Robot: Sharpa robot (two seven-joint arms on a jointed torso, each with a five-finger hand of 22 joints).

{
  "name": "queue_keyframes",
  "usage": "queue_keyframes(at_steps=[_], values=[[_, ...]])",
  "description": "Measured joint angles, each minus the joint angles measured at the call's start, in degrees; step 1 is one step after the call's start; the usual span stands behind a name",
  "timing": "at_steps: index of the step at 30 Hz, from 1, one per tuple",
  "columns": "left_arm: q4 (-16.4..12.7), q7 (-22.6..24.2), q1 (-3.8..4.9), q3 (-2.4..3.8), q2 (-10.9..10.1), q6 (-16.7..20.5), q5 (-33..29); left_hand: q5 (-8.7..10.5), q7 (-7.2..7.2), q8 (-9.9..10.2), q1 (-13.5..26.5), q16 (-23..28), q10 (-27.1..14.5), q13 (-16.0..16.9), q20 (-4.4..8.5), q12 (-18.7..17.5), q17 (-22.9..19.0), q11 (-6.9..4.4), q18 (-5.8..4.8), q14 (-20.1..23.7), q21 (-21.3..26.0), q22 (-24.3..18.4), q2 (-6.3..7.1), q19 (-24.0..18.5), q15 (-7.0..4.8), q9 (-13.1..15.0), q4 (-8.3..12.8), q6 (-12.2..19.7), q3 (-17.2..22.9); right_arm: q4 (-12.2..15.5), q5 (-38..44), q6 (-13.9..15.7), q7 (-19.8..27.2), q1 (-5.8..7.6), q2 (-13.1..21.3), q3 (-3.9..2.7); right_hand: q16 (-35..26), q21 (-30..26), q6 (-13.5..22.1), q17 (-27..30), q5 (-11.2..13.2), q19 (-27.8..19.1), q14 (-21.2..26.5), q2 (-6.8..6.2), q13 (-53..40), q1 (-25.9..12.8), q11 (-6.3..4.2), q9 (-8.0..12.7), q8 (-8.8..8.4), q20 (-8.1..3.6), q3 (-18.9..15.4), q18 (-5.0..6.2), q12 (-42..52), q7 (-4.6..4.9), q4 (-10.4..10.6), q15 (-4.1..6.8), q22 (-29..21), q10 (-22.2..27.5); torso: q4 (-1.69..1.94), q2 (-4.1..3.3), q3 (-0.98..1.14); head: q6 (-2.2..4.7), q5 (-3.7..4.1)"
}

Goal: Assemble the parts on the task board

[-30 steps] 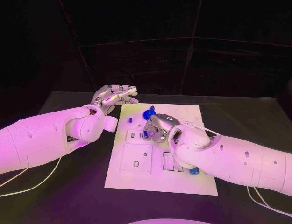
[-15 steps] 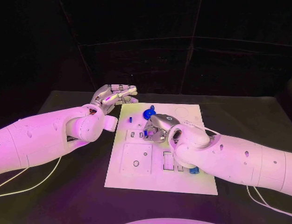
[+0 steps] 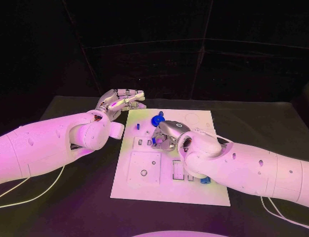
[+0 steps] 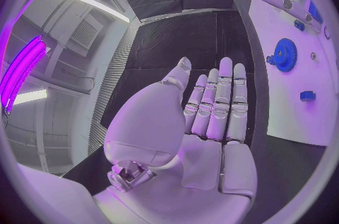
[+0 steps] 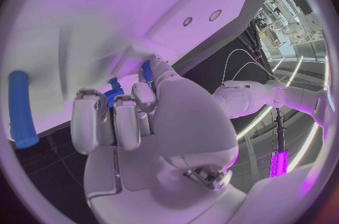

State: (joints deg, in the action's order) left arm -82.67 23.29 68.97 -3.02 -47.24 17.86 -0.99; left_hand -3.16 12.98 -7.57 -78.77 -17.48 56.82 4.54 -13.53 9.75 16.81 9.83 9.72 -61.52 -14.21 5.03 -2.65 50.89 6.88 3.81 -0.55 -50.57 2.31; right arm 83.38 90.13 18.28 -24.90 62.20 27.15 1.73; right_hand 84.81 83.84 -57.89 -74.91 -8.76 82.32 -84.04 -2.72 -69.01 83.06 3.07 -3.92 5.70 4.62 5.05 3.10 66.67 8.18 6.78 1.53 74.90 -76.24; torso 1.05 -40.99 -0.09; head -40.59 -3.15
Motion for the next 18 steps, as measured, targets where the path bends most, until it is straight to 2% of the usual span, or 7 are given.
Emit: queue_keyframes(at_steps=[4, 8, 12, 18], values=[[0.0, 0.0, 0.00, 0.00, 0.0, 0.0, 0.0, 0.00, 0.00, 0.0, 0.0, 0.0, 0.0, 0.0, 0.00, 0.0, 0.0, 0.00, 0.00, 0.0, 0.0, 0.0, 0.00, 0.0, 0.00, 0.0, 0.0, 0.0, 0.0, 0.0, 0.0, 0.3, -0.3, -0.06, 0.0, 0.05, -0.2, 0.0, 1.4, 0.0, 0.7, 0.0, 0.0, -1.08, 0.2, -1.1, 0.12, 0.0, -0.44, 0.00, -0.7, 0.00, -0.2, 0.23, 0.7, 0.00, 0.0, 0.1, 0.00, 0.00, 0.01, 0.03, 0.00], [0.1, 0.0, 0.00, 0.00, 0.1, 0.0, 0.0, 0.00, 0.00, 0.0, 0.0, 0.0, 0.0, 0.0, 0.00, 0.0, 0.0, 0.00, 0.00, 0.0, 0.2, 0.0, 0.00, 0.0, 0.00, 0.0, 0.0, 0.0, 0.0, 0.0, -0.1, 0.9, -0.5, -0.19, 0.1, 0.13, -0.3, 0.0, 3.0, 0.0, 0.3, 0.0, 0.0, -2.34, 0.5, -2.3, 0.52, 0.0, -1.07, 0.42, -1.8, 0.00, -0.6, 0.38, 1.8, -0.41, 0.0, 0.5, -0.01, 0.00, 0.01, 0.03, 0.07], [0.1, 0.0, 0.00, 0.00, 0.1, 0.0, 0.0, 0.00, 0.00, 0.0, 0.0, 0.0, 0.0, 0.0, 0.00, 0.0, 0.0, 0.00, 0.00, 0.0, 0.2, 0.0, 0.00, 0.0, 0.00, 0.0, 0.0, 0.0, 0.0, 0.1, -0.3, 1.9, -0.5, -0.30, 0.2, 0.26, -0.3, 0.0, 4.2, 0.0, 0.2, 0.0, 0.0, -2.76, 1.6, -2.8, 0.71, 0.0, -1.42, 0.42, -2.4, -0.01, -1.9, 0.81, 2.4, -0.41, 0.0, 1.8, -0.01, 0.00, 0.03, 0.05, 0.13], [0.2, -0.1, 0.00, 0.00, 0.1, -0.1, 0.0, 0.00, 0.00, 0.0, 0.0, 0.0, 0.0, 0.0, 0.00, 0.0, 0.0, 0.00, 0.00, 0.0, 0.2, 0.0, 0.00, 0.0, 0.00, 0.0, 0.2, 0.0, 0.2, 0.7, -0.9, 4.2, 0.4, -0.39, 1.1, 0.29, -0.6, 0.0, 5.4, 0.0, 0.2, -0.2, 0.0, -2.86, 3.4, -2.9, 0.92, 0.2, -1.55, 0.62, -2.8, -0.01, -3.9, 0.95, 2.8, -0.81, 0.0, 3.0, -0.01, 0.00, 0.05, 0.12, 0.18]])
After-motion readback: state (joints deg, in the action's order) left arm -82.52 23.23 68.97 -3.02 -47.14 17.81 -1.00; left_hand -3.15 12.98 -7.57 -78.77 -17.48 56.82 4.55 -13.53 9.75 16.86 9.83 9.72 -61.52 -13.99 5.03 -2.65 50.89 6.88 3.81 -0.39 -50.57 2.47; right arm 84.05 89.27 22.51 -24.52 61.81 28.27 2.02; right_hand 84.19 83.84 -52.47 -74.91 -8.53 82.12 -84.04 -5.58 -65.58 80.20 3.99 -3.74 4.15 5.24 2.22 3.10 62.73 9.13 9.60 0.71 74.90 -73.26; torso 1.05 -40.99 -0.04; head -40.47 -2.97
